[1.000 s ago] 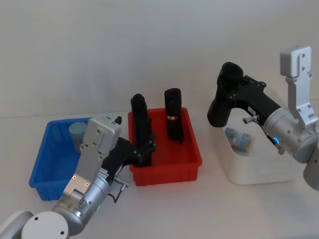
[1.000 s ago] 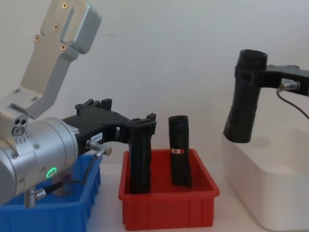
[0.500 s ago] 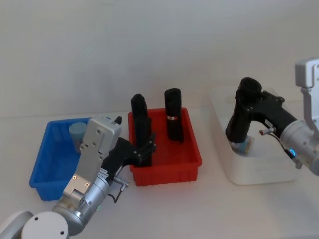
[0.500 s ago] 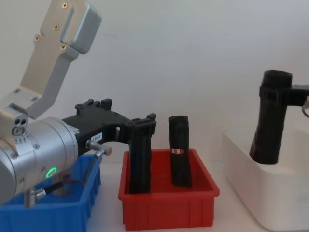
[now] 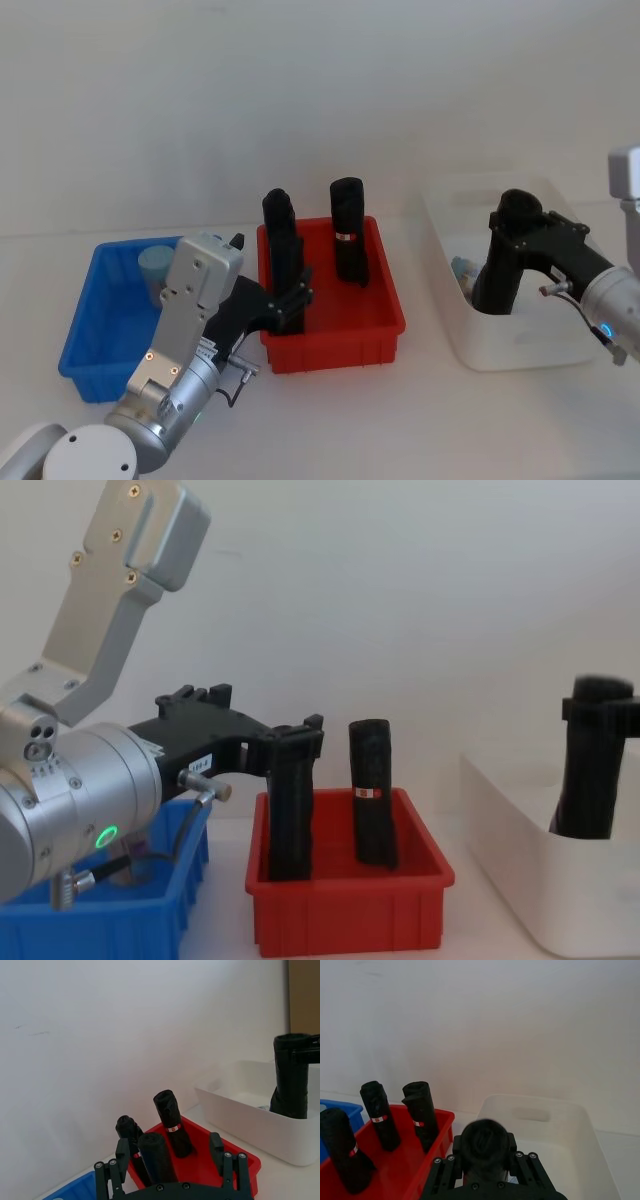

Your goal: Pick the cotton swabs from the blue box and place them into the white box.

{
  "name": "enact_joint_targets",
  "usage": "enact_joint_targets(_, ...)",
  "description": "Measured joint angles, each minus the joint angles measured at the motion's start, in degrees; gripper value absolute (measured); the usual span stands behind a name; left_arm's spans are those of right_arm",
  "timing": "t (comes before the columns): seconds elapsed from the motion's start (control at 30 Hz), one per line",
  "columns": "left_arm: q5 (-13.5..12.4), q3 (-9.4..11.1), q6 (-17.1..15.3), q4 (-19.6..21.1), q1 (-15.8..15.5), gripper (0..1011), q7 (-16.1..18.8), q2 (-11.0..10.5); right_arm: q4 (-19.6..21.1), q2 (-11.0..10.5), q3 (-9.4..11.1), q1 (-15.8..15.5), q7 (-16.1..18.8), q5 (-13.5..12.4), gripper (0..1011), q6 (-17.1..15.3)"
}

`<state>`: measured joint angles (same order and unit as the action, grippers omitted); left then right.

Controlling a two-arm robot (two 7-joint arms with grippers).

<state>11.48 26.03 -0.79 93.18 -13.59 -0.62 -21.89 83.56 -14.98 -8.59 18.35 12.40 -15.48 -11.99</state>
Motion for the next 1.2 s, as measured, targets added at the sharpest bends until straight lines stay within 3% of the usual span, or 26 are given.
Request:
enact_joint_targets(0.37,0.00,0.00,0.00,0.00,0.00,1004,0.00,0.00,0.33,-0.50,0.21,-0.96,0.26,-0.47,794,-0.51)
enact_joint_targets(0.67,0.00,0.00,0.00,0.00,0.00,1004,0.00,0.00,1.32,-0.81,0.34,-1.67,0.55,-0.62,1002,0.22)
enact_joint_targets(1.2,0.00,0.00,0.00,0.00,0.00,1004,0.00,0.00,2.49,-1.11,0.48,-2.34,0.76,-0.75,1002,1.02)
